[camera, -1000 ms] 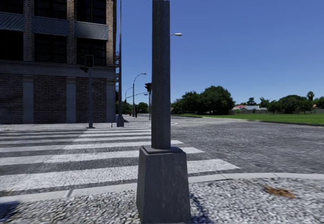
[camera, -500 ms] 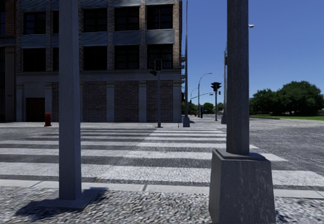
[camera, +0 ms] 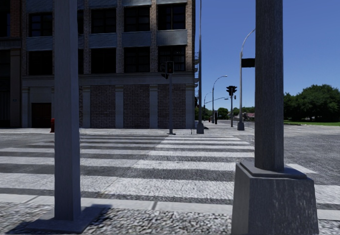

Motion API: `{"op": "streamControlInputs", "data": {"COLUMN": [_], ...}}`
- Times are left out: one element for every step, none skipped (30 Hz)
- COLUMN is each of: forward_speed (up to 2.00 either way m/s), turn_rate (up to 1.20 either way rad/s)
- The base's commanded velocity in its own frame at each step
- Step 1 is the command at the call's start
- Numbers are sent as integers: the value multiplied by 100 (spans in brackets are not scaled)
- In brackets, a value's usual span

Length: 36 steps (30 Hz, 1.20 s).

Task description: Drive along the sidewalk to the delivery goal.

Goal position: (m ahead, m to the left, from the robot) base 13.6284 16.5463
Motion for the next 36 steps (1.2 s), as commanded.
{"op": "streamControlInputs", "data": {"forward_speed": [70,86,86,90,91,91,91,91,91,91,91,91,91,91,91,91,91,91,95,106,134,147,147,165,181,200,200,200,200,200,200,200,200,200,200,200], "turn_rate": [0,0,0,0,0,0,0,0,0,0,0,0,0,0,0,0,0,0,0,0,0,0,0,0,0,0,0,0,0,0,0,0,0,0,0,0]}}
